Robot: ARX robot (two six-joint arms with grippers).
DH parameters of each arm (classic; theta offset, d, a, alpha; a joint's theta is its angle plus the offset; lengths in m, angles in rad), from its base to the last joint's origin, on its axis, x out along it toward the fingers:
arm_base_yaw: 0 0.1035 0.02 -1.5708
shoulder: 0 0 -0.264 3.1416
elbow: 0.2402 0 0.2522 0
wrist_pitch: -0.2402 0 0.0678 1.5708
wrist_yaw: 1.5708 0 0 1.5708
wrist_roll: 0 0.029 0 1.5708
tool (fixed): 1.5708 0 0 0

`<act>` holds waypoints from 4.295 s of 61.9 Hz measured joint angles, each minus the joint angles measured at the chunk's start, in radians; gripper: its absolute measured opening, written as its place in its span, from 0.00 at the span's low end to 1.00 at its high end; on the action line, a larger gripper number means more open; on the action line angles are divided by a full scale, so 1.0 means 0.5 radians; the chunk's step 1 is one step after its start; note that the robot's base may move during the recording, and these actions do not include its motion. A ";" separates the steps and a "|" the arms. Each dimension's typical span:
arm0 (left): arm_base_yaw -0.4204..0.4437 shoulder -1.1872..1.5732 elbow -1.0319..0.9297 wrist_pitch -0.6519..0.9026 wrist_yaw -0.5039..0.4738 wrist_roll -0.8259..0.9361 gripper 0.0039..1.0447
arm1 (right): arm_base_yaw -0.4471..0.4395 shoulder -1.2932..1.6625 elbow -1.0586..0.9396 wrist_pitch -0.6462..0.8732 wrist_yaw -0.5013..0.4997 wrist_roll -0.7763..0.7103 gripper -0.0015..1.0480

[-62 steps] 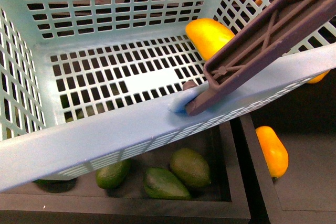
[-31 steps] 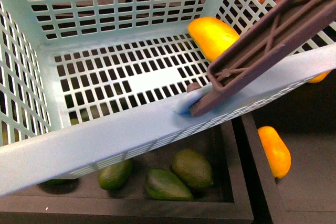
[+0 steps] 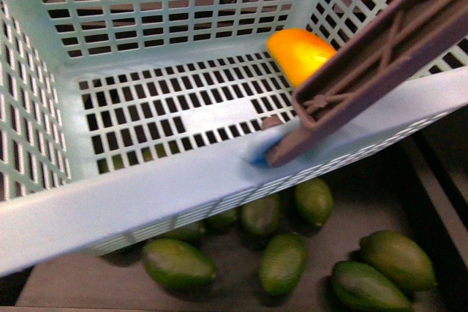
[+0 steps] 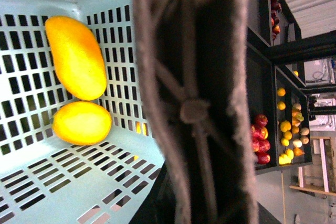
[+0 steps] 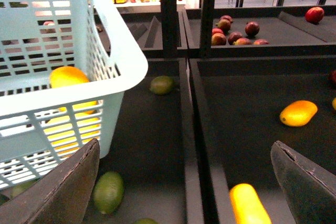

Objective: Pick lemon and mango into basket

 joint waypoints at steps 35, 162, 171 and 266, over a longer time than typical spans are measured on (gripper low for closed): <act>0.005 0.005 0.000 -0.003 0.009 0.018 0.04 | -0.002 -0.006 0.000 0.000 -0.016 -0.002 0.92; 0.956 0.597 -0.034 -0.209 -0.677 -1.072 0.80 | -0.005 -0.007 -0.001 0.000 -0.007 -0.001 0.92; 0.986 0.303 -0.141 -0.473 -0.834 -1.154 0.93 | -0.005 -0.007 -0.001 0.000 -0.007 -0.001 0.92; 1.394 -2.374 -2.969 1.582 -0.037 2.041 0.03 | -0.005 -0.007 -0.001 0.000 -0.007 -0.001 0.92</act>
